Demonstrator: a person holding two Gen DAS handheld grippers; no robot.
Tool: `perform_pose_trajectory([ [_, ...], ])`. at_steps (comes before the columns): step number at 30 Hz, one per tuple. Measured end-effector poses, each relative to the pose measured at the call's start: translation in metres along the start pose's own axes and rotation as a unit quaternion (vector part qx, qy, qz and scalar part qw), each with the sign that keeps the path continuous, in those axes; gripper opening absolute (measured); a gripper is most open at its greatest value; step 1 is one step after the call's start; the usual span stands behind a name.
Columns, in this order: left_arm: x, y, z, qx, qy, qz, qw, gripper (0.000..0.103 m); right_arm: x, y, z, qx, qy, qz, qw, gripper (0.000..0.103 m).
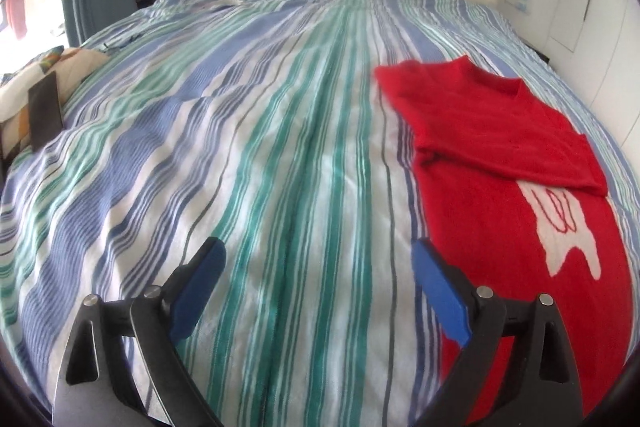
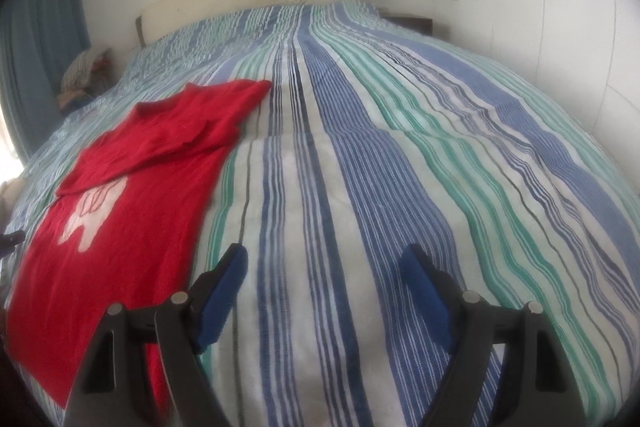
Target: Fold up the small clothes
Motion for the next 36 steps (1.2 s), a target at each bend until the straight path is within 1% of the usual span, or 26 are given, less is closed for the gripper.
perform_pose_trajectory([
  [2,-0.011,0.003,0.007,-0.012,0.002,0.002,0.9999,0.097,-0.005,-0.002,0.004,0.010,-0.001,0.000,1.000,0.079],
  [4,-0.020,0.011,0.023,-0.028,0.006,0.003,0.9996,0.099,-0.018,-0.003,0.013,0.026,0.002,-0.010,1.000,0.079],
  [5,-0.021,0.015,0.033,-0.041,0.014,0.006,0.9990,0.099,-0.024,-0.003,0.022,0.033,0.011,-0.021,0.999,0.084],
  [6,-0.017,0.021,0.044,-0.053,0.027,0.003,0.9982,0.099,-0.030,-0.004,0.031,0.037,0.020,-0.031,0.999,0.084],
  [7,-0.011,0.027,0.055,-0.049,0.043,-0.006,0.9979,0.101,-0.033,-0.006,0.039,0.044,0.023,-0.037,0.998,0.084],
  [8,-0.005,0.030,0.061,-0.037,0.050,-0.018,0.9979,0.103,-0.034,-0.010,0.048,0.056,0.028,-0.041,0.997,0.088],
  [9,-0.004,0.032,0.062,-0.033,0.046,-0.023,0.9981,0.103,-0.032,-0.015,0.059,0.069,0.040,-0.042,0.996,0.093],
  [10,-0.005,0.032,0.060,-0.034,0.044,-0.022,0.9982,0.103,-0.026,-0.020,0.069,0.074,0.058,-0.036,0.995,0.102],
  [11,-0.004,0.030,0.059,-0.039,0.043,-0.018,0.9982,0.103,-0.022,-0.025,0.075,0.071,0.067,-0.021,0.995,0.103],
  [12,-0.003,0.029,0.058,-0.042,0.041,-0.014,0.9982,0.103,-0.022,-0.027,0.074,0.070,0.061,-0.014,0.996,0.102],
  [13,-0.003,0.029,0.057,-0.045,0.039,-0.012,0.9981,0.103,-0.023,-0.027,0.071,0.079,0.056,-0.019,0.995,0.103],
  [15,-0.003,0.027,0.057,-0.049,0.039,-0.010,0.9980,0.103,-0.022,-0.024,0.073,0.087,0.060,-0.032,0.994,0.103],
  [20,-0.003,0.027,0.058,-0.046,0.039,-0.012,0.9981,0.103,-0.020,-0.031,0.073,0.068,0.063,-0.015,0.996,0.103],
  [27,-0.004,0.025,0.059,-0.055,0.039,-0.006,0.9977,0.103,-0.019,-0.029,0.072,0.069,0.064,-0.015,0.995,0.103],
  [36,-0.002,0.028,0.057,-0.044,0.030,-0.014,0.9985,0.103,-0.019,-0.029,0.072,0.070,0.064,-0.015,0.995,0.103],
])
Point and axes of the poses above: each gripper's, at about its wrist camera, not at the fingertips, and z roughly the way its jaws point, y to its left, x to its underside, the point moved 5 cm from there along z, roughly the way its jaws point, and after that the axes turned 1 degree about -x, right-handed, at the moved point
